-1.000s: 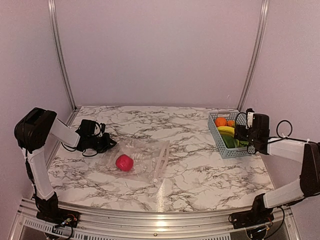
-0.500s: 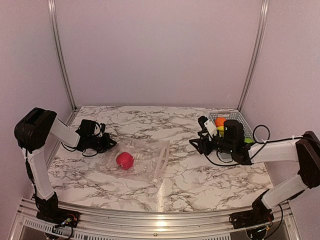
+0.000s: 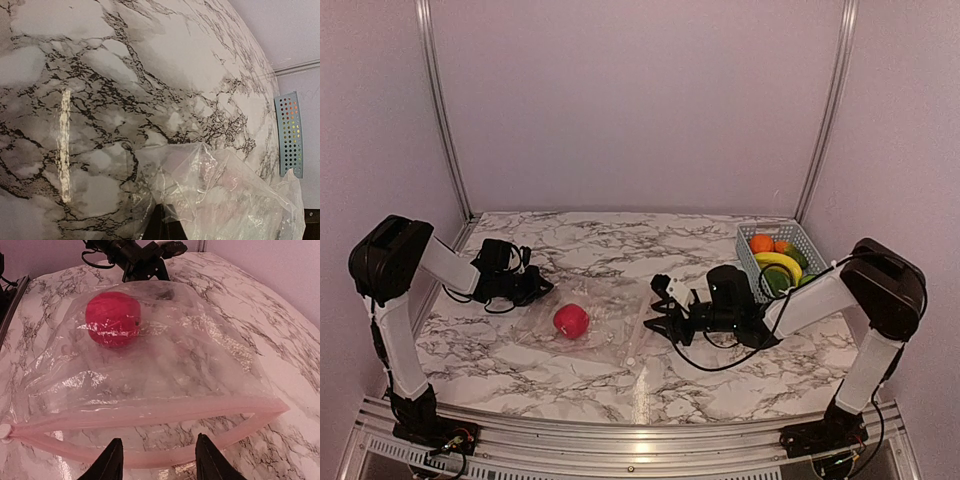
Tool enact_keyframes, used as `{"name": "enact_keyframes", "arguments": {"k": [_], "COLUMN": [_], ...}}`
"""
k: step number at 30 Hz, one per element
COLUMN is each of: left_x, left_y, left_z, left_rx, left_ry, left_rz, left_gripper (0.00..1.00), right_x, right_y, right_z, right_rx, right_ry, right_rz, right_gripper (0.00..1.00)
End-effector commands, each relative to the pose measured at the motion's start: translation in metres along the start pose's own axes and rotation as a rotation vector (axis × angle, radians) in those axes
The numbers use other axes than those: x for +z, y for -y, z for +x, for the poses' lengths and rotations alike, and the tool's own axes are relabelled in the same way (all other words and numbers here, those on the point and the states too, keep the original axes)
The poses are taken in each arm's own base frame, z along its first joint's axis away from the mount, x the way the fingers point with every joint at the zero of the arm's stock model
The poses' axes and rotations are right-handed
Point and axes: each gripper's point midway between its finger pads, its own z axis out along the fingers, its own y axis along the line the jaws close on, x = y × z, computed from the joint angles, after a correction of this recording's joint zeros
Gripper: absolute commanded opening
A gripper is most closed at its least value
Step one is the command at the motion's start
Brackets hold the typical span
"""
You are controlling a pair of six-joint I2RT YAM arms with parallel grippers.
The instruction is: Open the zip-top bag and remove the fake food
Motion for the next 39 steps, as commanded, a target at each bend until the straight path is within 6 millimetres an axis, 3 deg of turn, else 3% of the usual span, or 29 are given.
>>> {"name": "enact_keyframes", "arguments": {"k": [1, 7, 11, 19, 27, 39], "left_x": [-0.003, -0.003, -0.002, -0.002, 0.0, 0.018], "left_y": [-0.007, -0.005, -0.006, -0.005, 0.004, 0.017], "left_z": [0.007, 0.008, 0.011, 0.022, 0.036, 0.053], "left_rx": [-0.01, -0.044, -0.088, -0.167, -0.207, -0.239], "left_ry": [-0.031, -0.02, -0.004, 0.066, 0.081, 0.06], "left_rz": [-0.034, -0.011, 0.002, -0.014, 0.006, 0.045], "left_gripper": [0.0, 0.0, 0.0, 0.0, 0.0, 0.0], "right_x": [0.018, 0.038, 0.057, 0.088, 0.112, 0.13], "right_y": [-0.007, -0.01, -0.023, -0.038, -0.045, -0.08], "right_z": [-0.026, -0.02, -0.021, -0.03, -0.038, -0.045], "right_rx": [-0.061, -0.055, -0.058, -0.027, -0.02, -0.041], "right_ry": [0.076, 0.076, 0.08, 0.11, 0.131, 0.157], "right_rz": [-0.027, -0.057, -0.073, -0.071, -0.092, -0.202], "right_gripper": [0.45, 0.43, 0.44, 0.59, 0.65, 0.83]}}
